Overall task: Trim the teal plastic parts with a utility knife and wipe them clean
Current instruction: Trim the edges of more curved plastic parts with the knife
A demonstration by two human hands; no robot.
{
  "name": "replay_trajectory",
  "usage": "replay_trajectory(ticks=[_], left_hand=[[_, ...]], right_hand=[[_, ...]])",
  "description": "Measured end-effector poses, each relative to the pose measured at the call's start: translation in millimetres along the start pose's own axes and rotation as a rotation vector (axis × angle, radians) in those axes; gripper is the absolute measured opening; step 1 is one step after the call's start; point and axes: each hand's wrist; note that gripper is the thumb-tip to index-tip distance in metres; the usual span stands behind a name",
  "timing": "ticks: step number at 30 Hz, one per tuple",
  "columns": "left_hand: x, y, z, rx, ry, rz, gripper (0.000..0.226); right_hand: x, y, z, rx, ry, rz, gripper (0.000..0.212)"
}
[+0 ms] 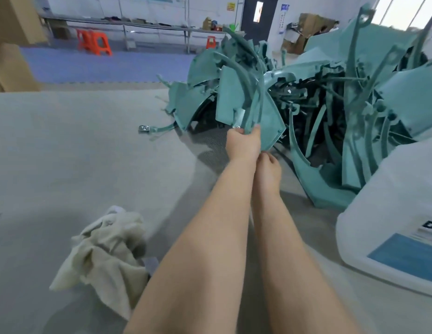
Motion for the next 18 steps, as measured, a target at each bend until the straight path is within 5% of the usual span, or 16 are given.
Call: replay_trajectory(ticks=[2, 8, 18], left_hand=[[-1.2, 6.2, 3.5, -0.011, -0.025, 0.008, 0.030], [-26.0, 4.2, 29.5, 0.386, 0.116, 0.122, 0.031], [-102.5, -37.9, 30.7, 0.600, 0.399, 0.196, 0.031]], right_hand=[[3.1, 7.7, 3.7, 0.015, 0.006, 0.029, 0.013], [13.9, 8.1, 11.7, -0.024, 0.114, 0.105, 0.026], [31.6, -34.6, -0.6, -0.121, 0.130, 0.047, 0.021]])
Point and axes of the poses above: each hand's wrist, its own y-axis towards the middle knuckle, its own x-axis out of the palm, z = x × y, and after that the axes turned 9 degrees about x, right-handed
